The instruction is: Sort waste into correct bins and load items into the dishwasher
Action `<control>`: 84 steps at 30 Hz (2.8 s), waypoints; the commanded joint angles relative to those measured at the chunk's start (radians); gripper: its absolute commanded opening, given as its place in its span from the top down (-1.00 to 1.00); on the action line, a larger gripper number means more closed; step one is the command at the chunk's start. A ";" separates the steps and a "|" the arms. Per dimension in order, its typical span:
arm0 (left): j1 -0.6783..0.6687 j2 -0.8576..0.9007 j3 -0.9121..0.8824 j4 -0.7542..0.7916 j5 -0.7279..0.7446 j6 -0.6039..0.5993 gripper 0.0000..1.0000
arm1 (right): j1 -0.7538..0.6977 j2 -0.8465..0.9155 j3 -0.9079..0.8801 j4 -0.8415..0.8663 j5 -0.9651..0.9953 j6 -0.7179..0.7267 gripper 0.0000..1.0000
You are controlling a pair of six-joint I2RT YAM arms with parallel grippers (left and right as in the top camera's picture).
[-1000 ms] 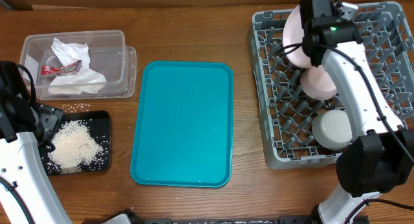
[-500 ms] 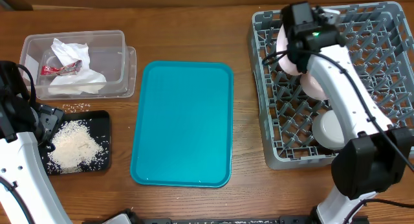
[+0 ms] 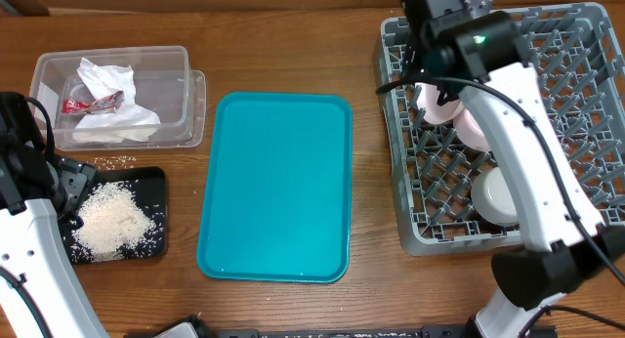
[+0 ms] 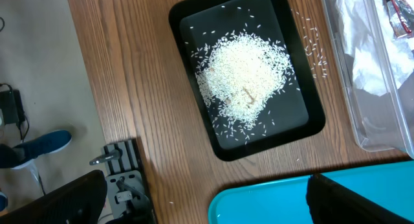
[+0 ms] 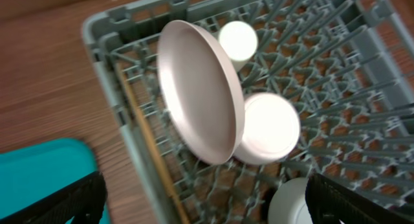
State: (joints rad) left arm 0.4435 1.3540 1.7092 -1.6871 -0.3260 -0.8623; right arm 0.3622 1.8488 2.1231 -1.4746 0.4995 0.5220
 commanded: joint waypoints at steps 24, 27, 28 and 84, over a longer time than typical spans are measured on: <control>0.005 0.001 0.008 -0.002 -0.014 -0.013 -1.00 | 0.110 -0.916 -0.492 -0.193 -0.191 0.164 -1.00; 0.005 0.001 0.008 -0.002 -0.014 -0.014 -1.00 | 0.110 -0.940 -0.528 -0.193 -0.244 0.164 -1.00; 0.005 0.001 0.008 -0.002 -0.014 -0.014 -1.00 | 0.110 -0.940 -0.529 -0.195 -0.270 0.164 -1.00; 0.005 0.001 0.008 -0.002 -0.014 -0.014 -1.00 | -0.229 -1.751 -1.908 1.213 -0.632 -0.051 -1.00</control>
State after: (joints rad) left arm 0.4435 1.3548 1.7081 -1.6871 -0.3264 -0.8623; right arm 0.1379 0.1539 0.2821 -0.3042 -0.1249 0.4831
